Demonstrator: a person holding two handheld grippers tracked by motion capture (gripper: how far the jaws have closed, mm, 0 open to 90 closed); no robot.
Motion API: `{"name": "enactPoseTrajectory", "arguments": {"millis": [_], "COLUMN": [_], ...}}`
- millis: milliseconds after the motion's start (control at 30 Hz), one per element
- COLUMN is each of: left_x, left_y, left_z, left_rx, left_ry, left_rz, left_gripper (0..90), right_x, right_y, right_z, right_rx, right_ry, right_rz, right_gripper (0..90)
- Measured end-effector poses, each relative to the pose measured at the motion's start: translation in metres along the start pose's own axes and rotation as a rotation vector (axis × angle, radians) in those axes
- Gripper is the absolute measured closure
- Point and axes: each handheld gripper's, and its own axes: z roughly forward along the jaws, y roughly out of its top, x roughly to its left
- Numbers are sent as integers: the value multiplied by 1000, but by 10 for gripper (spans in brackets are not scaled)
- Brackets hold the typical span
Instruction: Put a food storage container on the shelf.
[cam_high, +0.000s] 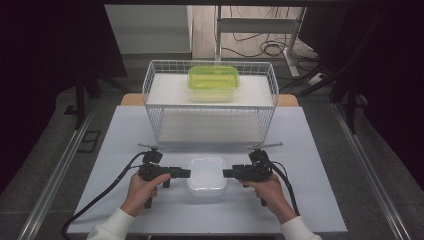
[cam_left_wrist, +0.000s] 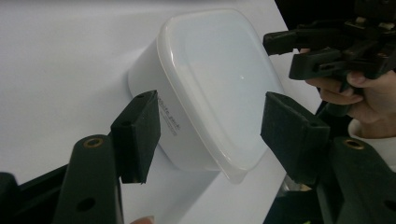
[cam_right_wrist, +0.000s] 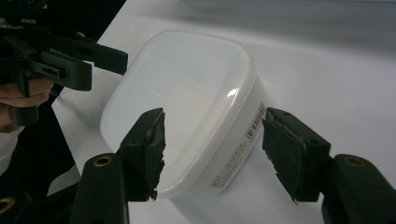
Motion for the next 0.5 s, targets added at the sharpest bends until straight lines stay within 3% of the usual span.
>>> {"name": "enactPoseTrajectory", "arguments": {"millis": [200,500], "left_x": [7,13], "left_y": [-2,-3], "left_z": [4,8], "left_rx": [11,6], "left_ry": [-20,-71], "left_rz": [-27,-61], "left_gripper": [420,537], "right_x": [-3,-12], "right_y": [-1,-3], "right_z": [6,8], "right_rx": [12,4], "right_ry": [17,87], "right_rz": [20,110], "right_gripper": [448,536]}}
